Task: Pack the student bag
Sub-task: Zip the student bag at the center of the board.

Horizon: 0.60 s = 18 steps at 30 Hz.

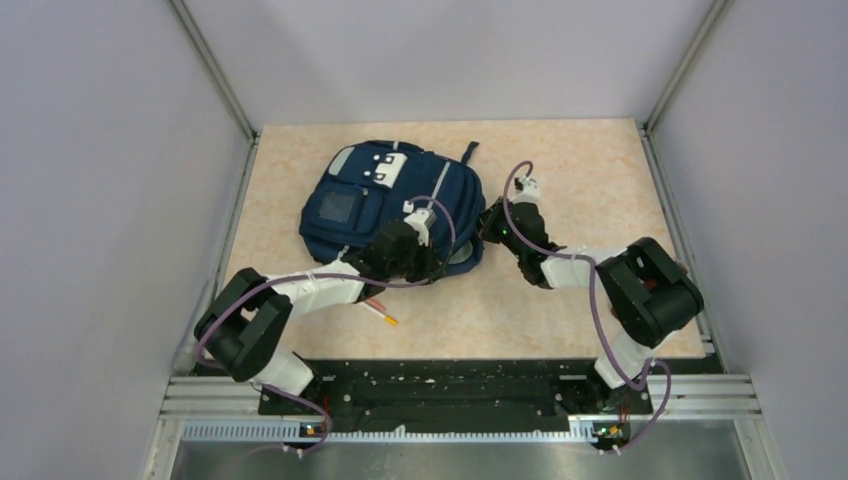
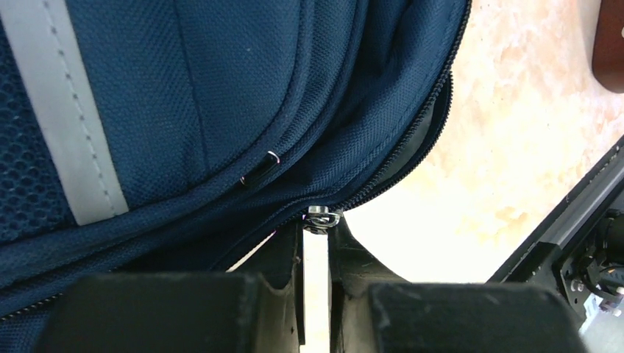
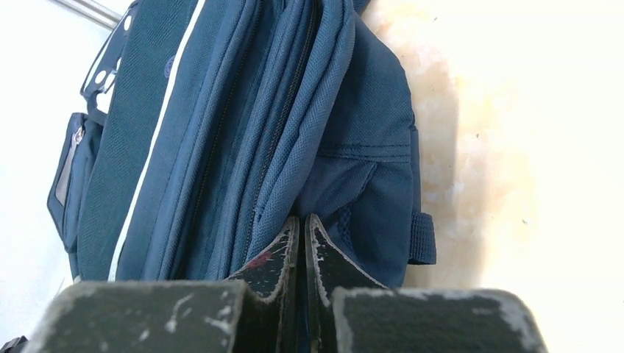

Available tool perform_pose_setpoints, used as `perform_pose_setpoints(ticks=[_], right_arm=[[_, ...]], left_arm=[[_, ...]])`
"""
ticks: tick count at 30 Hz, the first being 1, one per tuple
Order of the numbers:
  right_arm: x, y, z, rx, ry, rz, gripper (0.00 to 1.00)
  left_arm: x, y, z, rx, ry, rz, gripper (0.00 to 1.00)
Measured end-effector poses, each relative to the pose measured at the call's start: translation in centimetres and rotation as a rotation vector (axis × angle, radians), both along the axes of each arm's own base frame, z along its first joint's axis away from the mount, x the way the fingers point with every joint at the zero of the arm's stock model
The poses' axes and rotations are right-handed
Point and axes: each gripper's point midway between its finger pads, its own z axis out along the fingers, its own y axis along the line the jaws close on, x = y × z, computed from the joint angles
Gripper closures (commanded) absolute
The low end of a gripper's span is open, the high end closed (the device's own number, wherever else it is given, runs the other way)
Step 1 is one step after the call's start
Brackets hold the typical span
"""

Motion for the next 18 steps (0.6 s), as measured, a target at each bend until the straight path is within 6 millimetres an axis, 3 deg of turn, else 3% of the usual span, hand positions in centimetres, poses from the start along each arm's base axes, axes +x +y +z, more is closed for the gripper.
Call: perform_pose_setpoints(ticks=[3, 6, 8, 13, 18], right_arm=[[-0.2, -0.1, -0.1, -0.017, 0.003, -0.008, 0.56], [-1.1, -0.2, 0.6, -0.052, -0.008, 0.007, 0.34], [-2.0, -0.4, 1.5, -0.084, -0.021, 0.022, 0.29], [-3.8, -2.1, 4.4, -0.163, -0.075, 0.023, 0.27], [-6.1, -3.7, 5.0, -0.208, -0.081, 0.024, 0.28]], left_arm=[[-0.1, 0.2, -0.2, 0.010, 0.014, 0.023, 0.47], [-0.6, 0.4, 0.6, 0.003, 0.025, 0.043, 0.35], [-0.8, 0.8, 1.7, -0.012, 0.012, 0.069, 0.31], [-0.9, 3.0, 4.3, -0.043, -0.025, 0.168, 0.26], [-1.3, 6.2, 3.3, -0.029, 0.034, 0.269, 0.25]])
